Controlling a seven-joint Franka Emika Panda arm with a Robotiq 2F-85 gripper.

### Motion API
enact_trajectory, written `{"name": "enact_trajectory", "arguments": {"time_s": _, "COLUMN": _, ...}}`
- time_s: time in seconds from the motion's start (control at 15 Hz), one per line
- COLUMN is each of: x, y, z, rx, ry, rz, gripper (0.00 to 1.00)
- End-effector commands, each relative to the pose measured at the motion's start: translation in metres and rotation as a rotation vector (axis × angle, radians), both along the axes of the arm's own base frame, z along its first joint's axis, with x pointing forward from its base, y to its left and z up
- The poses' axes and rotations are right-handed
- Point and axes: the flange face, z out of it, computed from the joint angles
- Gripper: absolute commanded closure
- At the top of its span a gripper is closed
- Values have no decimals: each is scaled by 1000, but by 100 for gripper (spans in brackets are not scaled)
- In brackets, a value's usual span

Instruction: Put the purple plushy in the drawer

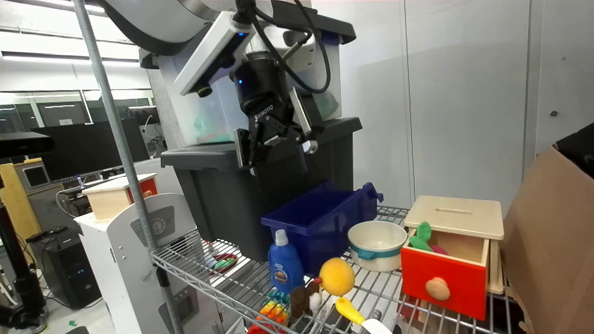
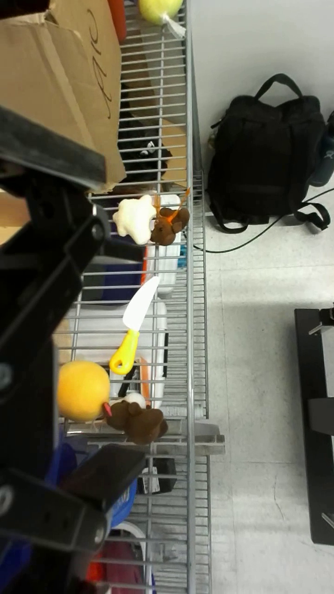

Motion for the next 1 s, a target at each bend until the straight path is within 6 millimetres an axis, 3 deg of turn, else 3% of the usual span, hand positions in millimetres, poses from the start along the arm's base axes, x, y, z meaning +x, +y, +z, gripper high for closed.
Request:
{"name": "enact_trajectory", "arguments": {"time_s": 0.0, "x": 26, "y": 3, "z": 3, "rx": 14, "ry": 32, "rz": 49, "gripper": 0}}
{"name": "enact_trajectory", "arguments": {"time_s": 0.33, "x": 42, "y": 4, "z": 0, "rx": 15, "ry": 43, "rz": 77, "gripper": 0}}
{"name": "enact_trajectory", "arguments": {"time_s": 0.93, "x": 36, "y": -1, "z": -6, "rx": 13, "ry": 44, "rz": 41, "gripper": 0}}
